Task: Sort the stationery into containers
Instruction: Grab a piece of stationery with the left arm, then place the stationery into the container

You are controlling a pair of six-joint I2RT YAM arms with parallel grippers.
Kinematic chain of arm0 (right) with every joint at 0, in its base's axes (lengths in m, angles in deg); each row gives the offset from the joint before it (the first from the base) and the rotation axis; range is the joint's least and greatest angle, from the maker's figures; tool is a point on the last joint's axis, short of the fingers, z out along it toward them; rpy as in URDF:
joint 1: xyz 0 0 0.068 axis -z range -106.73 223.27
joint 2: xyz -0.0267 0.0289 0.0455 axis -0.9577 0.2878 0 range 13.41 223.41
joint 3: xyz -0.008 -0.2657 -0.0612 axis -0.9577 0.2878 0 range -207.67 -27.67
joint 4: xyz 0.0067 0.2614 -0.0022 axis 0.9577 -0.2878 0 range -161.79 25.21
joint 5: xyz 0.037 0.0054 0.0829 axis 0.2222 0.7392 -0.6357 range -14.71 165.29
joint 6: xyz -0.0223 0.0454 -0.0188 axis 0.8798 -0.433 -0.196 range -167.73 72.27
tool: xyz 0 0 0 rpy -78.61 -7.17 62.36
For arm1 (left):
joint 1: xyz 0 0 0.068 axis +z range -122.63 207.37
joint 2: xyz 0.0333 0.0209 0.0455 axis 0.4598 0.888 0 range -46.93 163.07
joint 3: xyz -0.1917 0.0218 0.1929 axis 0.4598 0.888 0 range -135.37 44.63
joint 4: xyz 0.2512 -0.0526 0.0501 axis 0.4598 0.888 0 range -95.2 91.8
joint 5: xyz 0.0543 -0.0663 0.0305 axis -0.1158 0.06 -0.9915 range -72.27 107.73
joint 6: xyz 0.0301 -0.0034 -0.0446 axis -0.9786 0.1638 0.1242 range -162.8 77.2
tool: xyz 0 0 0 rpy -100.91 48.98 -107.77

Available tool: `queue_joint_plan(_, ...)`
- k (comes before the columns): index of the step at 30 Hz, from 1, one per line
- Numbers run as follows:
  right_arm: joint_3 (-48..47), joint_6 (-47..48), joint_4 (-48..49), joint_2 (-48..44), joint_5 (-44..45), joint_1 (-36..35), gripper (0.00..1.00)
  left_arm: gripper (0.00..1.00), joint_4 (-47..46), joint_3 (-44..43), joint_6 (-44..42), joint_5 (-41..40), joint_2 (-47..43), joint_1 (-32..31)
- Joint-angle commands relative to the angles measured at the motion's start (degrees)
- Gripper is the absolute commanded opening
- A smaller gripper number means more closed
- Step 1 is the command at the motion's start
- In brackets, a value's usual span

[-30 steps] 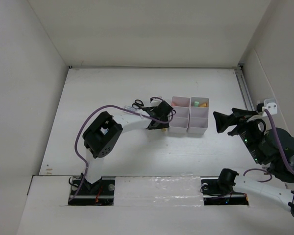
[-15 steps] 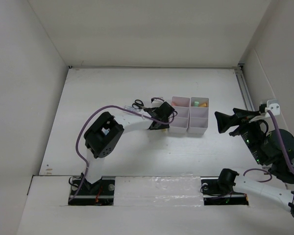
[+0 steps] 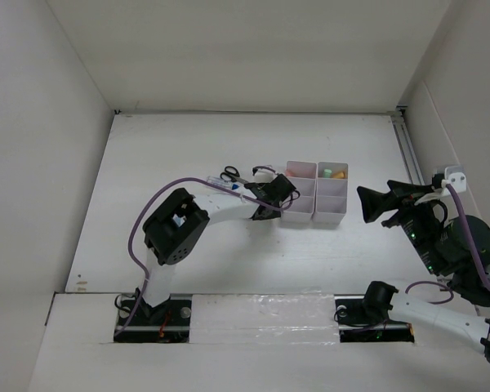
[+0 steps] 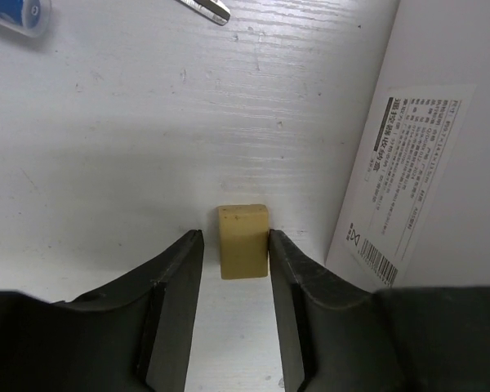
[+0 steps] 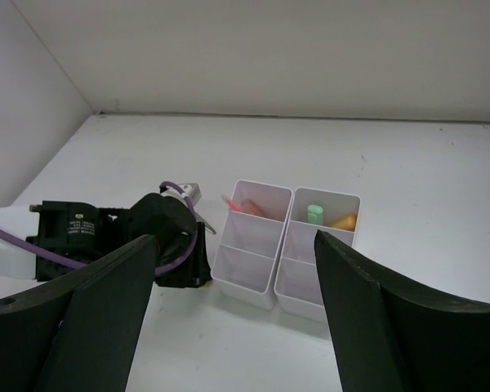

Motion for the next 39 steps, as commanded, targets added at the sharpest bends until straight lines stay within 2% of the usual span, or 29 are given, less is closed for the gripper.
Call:
queue_joint_plan(1,-0.11,0.73,3.45,-0.78,-0.47,0.49,0.83,0.34,5.7,1.82,1.88,0.91,2.54,-0.36)
queue_joint_plan(6,0.42,0.73,3.45,-1.31,-1.0,0.49,0.83,0.2,6.31,2.35,2.49,-0.75,2.54,-0.36)
queue_joint_plan(11,0.42,1.26,4.15,-1.31,-1.0,0.49,0.83,0.14,5.79,3.93,3.02,-1.29,2.54,-0.36)
queue_joint_plan(13,0.42,1.26,4.15,-1.31,-1.52,0.49,0.83,0.0,5.18,4.98,3.02,-0.76,2.54,-0.36)
queue_joint_plan(19,0.42,1.26,4.15,-1.31,-1.52,0.49,0.83,0.0,5.17,6.12,3.64,-3.56,0.09,-0.36)
queue_joint_plan(25,0.42,1.78,4.15,-0.78,-1.52,0.49,0.83,0.0,7.89,7.36,7.32,-14.19,-12.47,-0.88)
queue_joint_plan(30,0.42,1.78,4.68,-0.26,-1.52,0.49,0.83,0.0,5.79,8.5,5.31,-19.65,-22.04,-3.08)
queue_joint_plan(33,-0.11,1.78,4.68,0.27,-1.52,0.49,0.82,0.0,0.96,9.2,1.01,-20.45,-24.87,-3.08)
queue_joint_plan(39,-0.11,1.78,4.68,0.8,-0.38,0.49,0.82,0.0,-19.93,11.48,-13.12,-14.74,-28.91,-3.08)
